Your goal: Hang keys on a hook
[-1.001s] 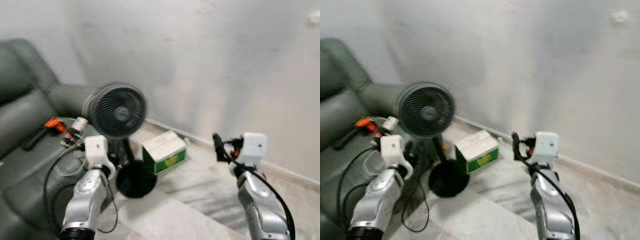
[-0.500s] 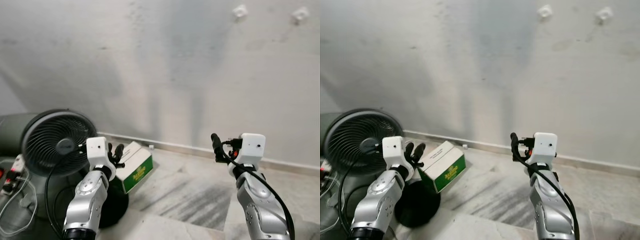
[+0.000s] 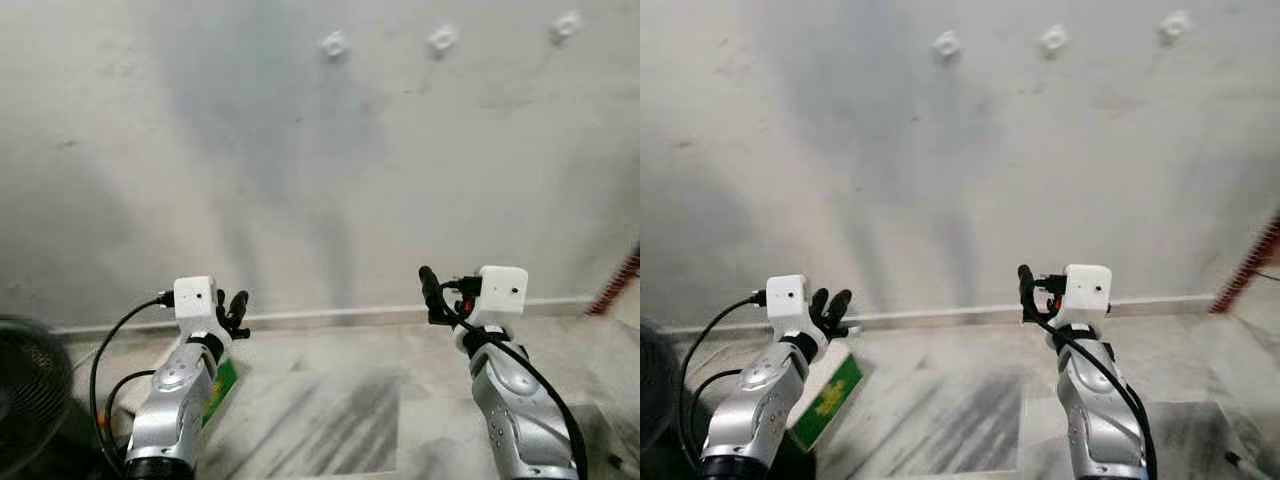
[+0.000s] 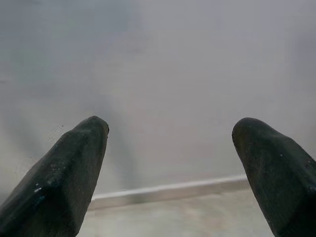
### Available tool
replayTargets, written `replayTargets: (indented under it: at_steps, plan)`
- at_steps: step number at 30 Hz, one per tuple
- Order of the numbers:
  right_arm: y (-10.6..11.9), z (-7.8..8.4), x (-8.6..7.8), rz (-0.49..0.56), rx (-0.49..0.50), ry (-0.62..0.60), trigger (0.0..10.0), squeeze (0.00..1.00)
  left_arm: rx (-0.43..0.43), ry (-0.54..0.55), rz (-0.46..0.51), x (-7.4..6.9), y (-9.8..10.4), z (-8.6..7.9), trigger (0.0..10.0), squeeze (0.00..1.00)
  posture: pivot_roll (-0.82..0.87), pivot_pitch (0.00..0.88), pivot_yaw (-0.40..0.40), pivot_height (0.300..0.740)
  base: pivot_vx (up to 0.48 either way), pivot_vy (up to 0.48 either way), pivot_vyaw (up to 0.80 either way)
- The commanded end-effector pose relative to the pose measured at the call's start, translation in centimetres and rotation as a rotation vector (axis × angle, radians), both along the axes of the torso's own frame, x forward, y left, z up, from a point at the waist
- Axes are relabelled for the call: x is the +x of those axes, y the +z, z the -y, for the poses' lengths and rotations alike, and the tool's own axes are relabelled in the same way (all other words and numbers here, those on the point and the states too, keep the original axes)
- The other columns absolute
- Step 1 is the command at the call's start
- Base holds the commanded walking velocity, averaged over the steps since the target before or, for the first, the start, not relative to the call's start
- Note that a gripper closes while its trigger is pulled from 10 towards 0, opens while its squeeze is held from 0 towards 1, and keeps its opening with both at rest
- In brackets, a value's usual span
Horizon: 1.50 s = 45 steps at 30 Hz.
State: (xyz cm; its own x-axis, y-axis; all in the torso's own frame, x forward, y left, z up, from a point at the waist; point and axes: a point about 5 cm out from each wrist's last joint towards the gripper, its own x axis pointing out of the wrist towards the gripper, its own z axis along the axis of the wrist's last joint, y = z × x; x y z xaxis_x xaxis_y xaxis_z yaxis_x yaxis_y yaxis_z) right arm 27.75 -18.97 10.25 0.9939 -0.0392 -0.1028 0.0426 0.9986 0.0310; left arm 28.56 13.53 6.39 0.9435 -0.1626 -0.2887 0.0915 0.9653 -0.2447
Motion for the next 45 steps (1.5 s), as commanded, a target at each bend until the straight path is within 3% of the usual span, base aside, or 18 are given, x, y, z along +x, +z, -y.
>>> replayTargets:
  at_steps: [1, 16, 21, 25, 28, 32, 37, 45]
  plan:
    - [0.1, -1.0, 0.3, 0.002, 0.021, 0.025, 10.0, 0.0, 0.033, 0.021, -0.004, 0.1, 0.1, -1.2, 10.0, 0.0, -0.08, 0.0, 0.087, 0.74, 0.247, 0.0, -0.69]
    - [-0.4, -1.3, 0.4, -0.032, 0.035, 0.048, 10.0, 0.0, 0.035, 0.079, -0.045, -0.3, -0.5, -2.0, 10.0, 0.0, -0.06, 0.0, 0.066, 0.74, 0.049, 0.0, -0.21]
    - [-0.4, -0.7, 0.5, -0.037, 0.038, 0.055, 10.0, 0.0, 0.011, 0.06, -0.067, -0.6, -1.1, -2.1, 10.0, 0.0, -0.06, 0.0, 0.066, 0.74, 0.0, 0.0, 0.0]
    - [-1.4, 1.2, -0.1, -0.11, 0.027, 0.034, 10.0, 0.0, 0.029, 0.037, -0.146, -2.0, -3.0, -3.1, 10.0, 0.0, -0.05, 0.0, 0.059, 0.74, 0.0, 0.0, 0.0]
    - [-1.5, 1.5, -0.4, -0.116, 0.015, 0.039, 10.0, 0.0, 0.034, 0.035, -0.159, -2.2, -3.2, -3.4, 10.0, 0.0, -0.05, 0.0, 0.054, 0.74, 0.0, 0.0, 0.0]
    - [-2.0, 2.9, -0.5, -0.153, -0.092, 0.027, 10.0, 0.0, 0.049, -0.01, -0.19, -3.6, -3.6, -4.0, 10.0, 0.0, -0.03, 0.0, 0.051, 0.74, 0.0, 0.0, 0.0]
    - [-1.8, 3.5, -0.4, -0.149, -0.097, 0.02, 10.0, 0.0, 0.069, -0.065, -0.178, -4.2, -3.6, -3.9, 10.0, 0.0, -0.03, 0.0, 0.063, 0.74, 0.0, 0.0, 0.0]
    - [-2.8, 6.7, -2.5, -0.19, -0.126, -0.052, 10.0, 0.0, 0.083, -0.065, -0.127, -4.5, -3.0, -4.1, 10.0, 0.0, -0.04, 0.0, 0.076, 0.74, 0.0, 0.0, 0.0]
